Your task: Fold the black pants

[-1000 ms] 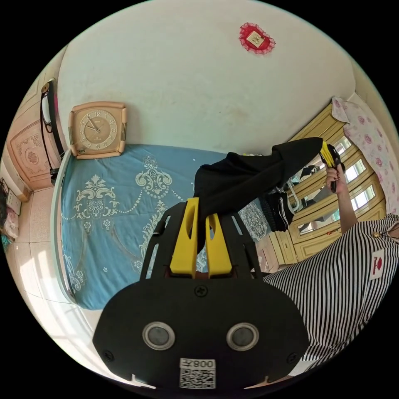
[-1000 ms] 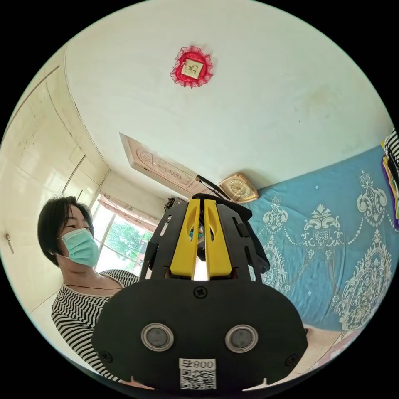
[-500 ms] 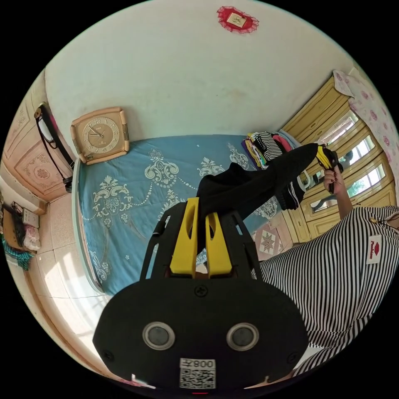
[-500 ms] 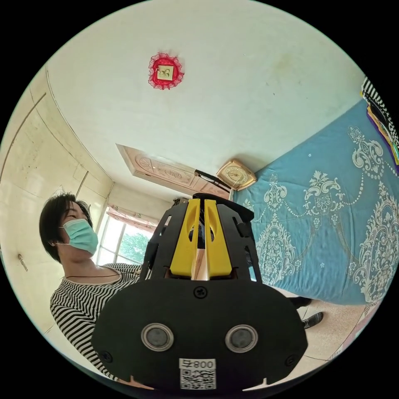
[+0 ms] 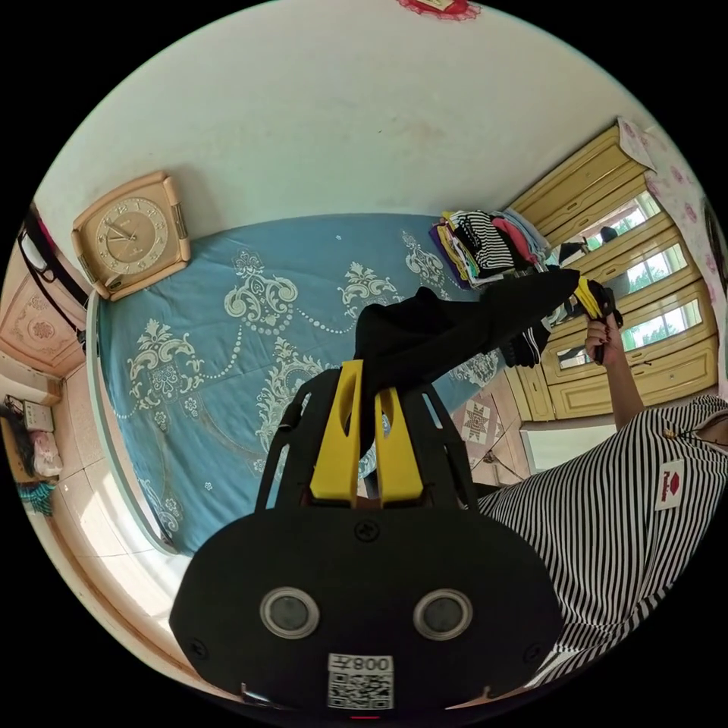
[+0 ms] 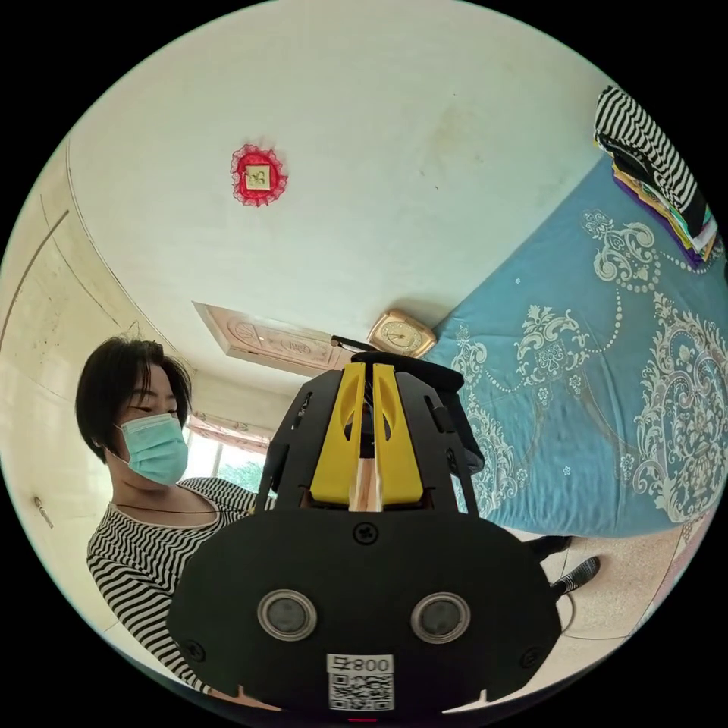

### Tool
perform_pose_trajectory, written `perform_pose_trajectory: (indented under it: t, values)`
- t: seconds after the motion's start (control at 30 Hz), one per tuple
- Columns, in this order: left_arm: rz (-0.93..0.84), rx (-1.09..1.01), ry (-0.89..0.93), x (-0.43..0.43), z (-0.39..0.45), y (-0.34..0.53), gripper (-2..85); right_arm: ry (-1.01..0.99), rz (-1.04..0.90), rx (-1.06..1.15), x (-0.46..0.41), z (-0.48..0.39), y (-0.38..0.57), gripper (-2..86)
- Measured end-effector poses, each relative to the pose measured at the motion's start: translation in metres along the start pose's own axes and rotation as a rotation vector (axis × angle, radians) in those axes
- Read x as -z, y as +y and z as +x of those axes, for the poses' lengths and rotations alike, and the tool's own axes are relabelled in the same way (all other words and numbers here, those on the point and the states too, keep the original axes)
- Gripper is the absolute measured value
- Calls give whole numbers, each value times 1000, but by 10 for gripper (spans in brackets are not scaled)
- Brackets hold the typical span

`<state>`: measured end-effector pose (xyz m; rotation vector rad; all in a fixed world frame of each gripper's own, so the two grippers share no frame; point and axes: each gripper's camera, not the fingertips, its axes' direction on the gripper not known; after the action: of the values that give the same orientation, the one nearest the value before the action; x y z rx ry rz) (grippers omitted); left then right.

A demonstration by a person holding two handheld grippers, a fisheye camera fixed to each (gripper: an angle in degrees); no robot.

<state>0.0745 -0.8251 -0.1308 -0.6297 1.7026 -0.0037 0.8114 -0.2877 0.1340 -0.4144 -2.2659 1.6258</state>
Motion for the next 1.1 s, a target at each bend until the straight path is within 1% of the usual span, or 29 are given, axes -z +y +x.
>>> perform_pose_trajectory:
  t: [0.23,0.37,0.5,0.73,0.8,0.9,0.97,1.03,1.1]
  values:
    - [-105,-30,17,14,7,-35,0,28,34,-107,33,52,-41,17]
    - [-142,-13,45,25,2,-48,-1,32,44,-145,44,75,-72,17]
    - [-154,-4,41,49,-3,-47,-1,36,17,-127,49,86,-110,17]
    - [-115,76,51,118,-34,-33,-1,23,-23,-111,61,92,-160,17]
    - [-113,71,51,139,-42,-34,0,22,-43,-115,66,91,-174,17]
    - [-125,11,5,184,-52,-42,1,32,-72,-92,73,77,-192,17]
    - [-144,-14,-58,217,-71,-58,3,48,-91,-85,76,72,-205,17]
    - [-158,-7,-96,231,-92,-78,6,72,-121,-106,74,76,-220,16]
    - [-139,5,-137,232,-121,-106,12,121,-181,-153,64,103,-243,15]
